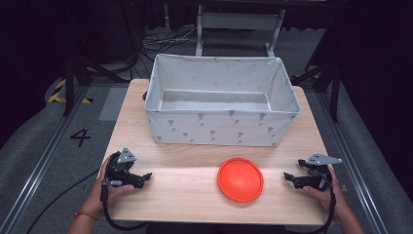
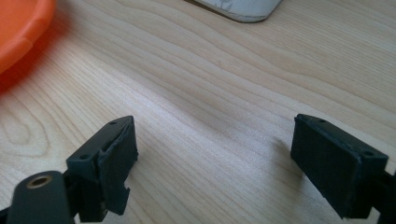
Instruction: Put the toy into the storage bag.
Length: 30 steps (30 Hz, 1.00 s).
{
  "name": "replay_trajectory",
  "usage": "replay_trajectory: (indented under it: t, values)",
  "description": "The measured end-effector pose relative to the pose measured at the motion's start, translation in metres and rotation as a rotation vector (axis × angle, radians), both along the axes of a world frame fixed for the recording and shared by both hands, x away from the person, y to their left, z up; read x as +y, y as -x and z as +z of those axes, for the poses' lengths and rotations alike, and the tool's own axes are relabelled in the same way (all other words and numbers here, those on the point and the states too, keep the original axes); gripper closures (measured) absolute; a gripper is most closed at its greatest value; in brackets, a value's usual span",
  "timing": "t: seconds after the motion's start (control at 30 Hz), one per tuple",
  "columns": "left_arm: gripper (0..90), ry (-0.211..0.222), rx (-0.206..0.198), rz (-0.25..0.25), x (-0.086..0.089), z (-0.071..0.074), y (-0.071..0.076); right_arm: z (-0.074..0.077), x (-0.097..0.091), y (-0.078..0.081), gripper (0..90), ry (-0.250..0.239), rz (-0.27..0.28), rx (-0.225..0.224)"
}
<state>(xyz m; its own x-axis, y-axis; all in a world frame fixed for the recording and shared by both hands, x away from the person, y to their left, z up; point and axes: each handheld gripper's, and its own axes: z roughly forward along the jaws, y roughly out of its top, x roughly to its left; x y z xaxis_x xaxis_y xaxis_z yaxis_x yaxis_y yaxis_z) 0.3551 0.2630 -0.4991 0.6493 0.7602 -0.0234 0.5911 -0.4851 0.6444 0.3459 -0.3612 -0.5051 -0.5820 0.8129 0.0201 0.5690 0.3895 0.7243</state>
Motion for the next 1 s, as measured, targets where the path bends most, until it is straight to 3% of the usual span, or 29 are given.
replay_trajectory:
  t: [0.5, 0.67, 0.73, 0.87, 1.0]
  values:
    - [0.3, -0.005, -0.006, -0.003, 0.001, 0.000, -0.001, 0.000, -0.001, 0.000, 14.8, -0.001, 0.012, 0.000]
    - [0.2, -0.002, -0.001, 0.004, 0.001, 0.000, 0.000, 0.003, -0.003, -0.003, 17.1, -0.009, 0.036, 0.033]
    - [0.1, 0.000, -0.001, 0.002, 0.001, 0.000, 0.000, 0.007, -0.003, -0.004, 20.5, -0.041, 0.048, 0.055]
    - [0.1, 0.000, -0.001, 0.001, 0.001, 0.000, -0.001, 0.023, 0.010, -0.005, 19.2, -0.072, 0.085, 0.062]
    - [0.1, 0.000, -0.001, 0.001, 0.001, 0.000, -0.001, 0.038, 0.030, -0.007, 19.3, -0.082, 0.141, 0.037]
